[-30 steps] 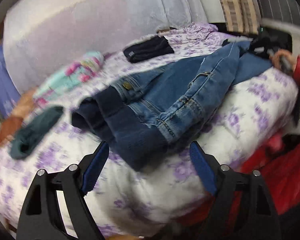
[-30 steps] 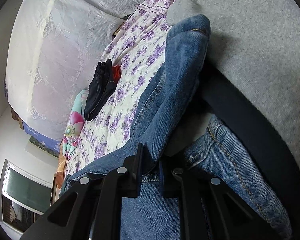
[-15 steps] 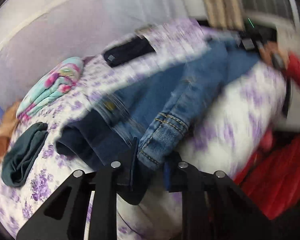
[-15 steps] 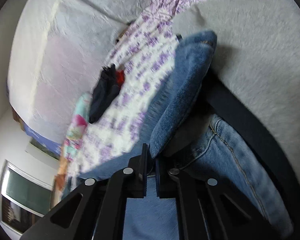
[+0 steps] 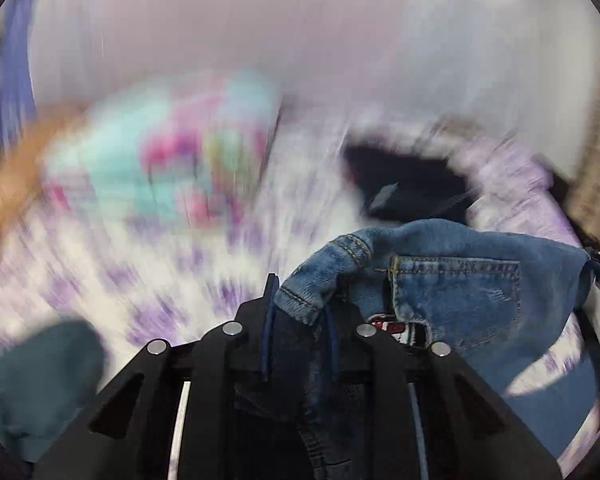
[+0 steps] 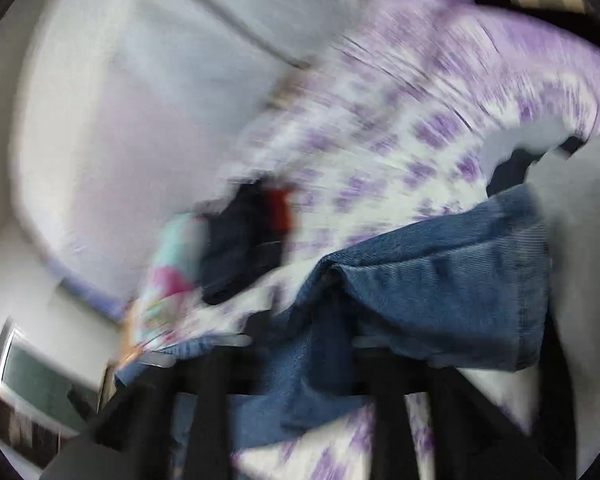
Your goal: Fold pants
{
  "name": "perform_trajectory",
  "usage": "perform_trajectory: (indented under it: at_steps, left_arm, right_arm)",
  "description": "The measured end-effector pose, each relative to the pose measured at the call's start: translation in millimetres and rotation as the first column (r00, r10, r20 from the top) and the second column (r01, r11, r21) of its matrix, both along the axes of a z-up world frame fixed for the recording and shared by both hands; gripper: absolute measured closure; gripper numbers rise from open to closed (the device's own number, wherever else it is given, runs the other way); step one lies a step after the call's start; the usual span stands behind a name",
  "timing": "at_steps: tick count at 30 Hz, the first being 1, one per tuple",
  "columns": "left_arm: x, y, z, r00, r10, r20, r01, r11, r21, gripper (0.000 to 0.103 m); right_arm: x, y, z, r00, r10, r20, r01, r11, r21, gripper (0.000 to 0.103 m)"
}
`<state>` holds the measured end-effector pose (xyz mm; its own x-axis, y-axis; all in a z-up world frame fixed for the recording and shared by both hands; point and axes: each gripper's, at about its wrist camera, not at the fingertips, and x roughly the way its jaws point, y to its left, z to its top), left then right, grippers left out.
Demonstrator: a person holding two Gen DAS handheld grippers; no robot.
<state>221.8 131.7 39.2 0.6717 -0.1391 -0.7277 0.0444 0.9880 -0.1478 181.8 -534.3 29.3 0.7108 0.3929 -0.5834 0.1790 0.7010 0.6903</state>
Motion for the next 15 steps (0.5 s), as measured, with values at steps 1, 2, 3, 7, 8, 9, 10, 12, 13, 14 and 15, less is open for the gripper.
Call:
perform_trajectory:
  at_steps: [1,2,3,7,8,9,10,12,13,14,15]
  left_arm:
    - [29.4,12.5,-37.0,0.988,0.066,-0.136,-0.075,0.995,-0.066,0.078]
    - [43.9,22.5,-69.2,0.969,0.101,-0.224,-0.133,0.982,-0.133,0.076]
    - [44.9,29.3,-83.7,0.970,0.106,-0.217,-0.150,0.969,-0.198,0.076]
    - [18.5,45.4,-65.3,0.996,0.074,-0.056,-0.089,0.933,-0.349,0.039]
    - [13.0,47.6,-59.2,0.996,0.093,-0.018,-0.093,0.934,-0.346,0.020]
    - [6.8,49.1,-54.2,0.994,0.111,0.002,-0.103,0.931,-0.349,0.019]
    - [4.9,49.7,-52.2,0.995,0.095,0.002,-0.088,0.925,-0.370,0.019]
    - [-0.1,50.7,-45.9,0.998,0.061,0.013,-0.050,0.899,-0.435,0.019]
    - [-6.5,49.5,-41.0,0.998,0.053,0.031,-0.032,0.883,-0.469,0.019]
    - [-12.1,48.4,-37.3,0.998,0.033,0.050,-0.004,0.868,-0.496,0.019]
    - [-17.3,45.8,-33.6,0.998,0.008,0.069,0.030,0.851,-0.524,0.019]
  right_arm:
    - [23.9,-3.2,-25.9,0.997,-0.040,-0.071,0.040,0.999,0.005,0.022]
    - [31.4,-6.1,-41.4,0.994,-0.062,-0.085,0.064,0.998,0.024,0.022]
    - [32.8,-9.1,-57.8,0.994,-0.082,-0.073,0.087,0.994,0.072,0.022]
    - [13.1,-29.0,-59.2,0.998,-0.054,0.024,0.048,0.978,0.202,0.030]
    - [3.5,-30.2,-48.1,0.994,-0.081,0.076,0.064,0.978,0.199,0.030]
    - [-7.0,-35.2,-36.8,0.987,-0.115,0.112,0.096,0.982,0.163,0.030]
    - [-13.4,-35.9,-26.5,0.983,-0.132,0.126,0.118,0.987,0.106,0.030]
    - [-20.3,-31.1,-17.7,0.985,-0.121,0.126,0.122,0.992,-0.002,0.030]
    - [-23.5,-26.8,-21.8,0.986,-0.121,0.112,0.123,0.992,-0.014,0.030]
    - [-24.6,-23.3,-27.3,0.989,-0.103,0.102,0.104,0.995,-0.002,0.030]
    - [-24.2,-17.4,-31.9,0.993,-0.066,0.093,0.065,0.998,0.011,0.030]
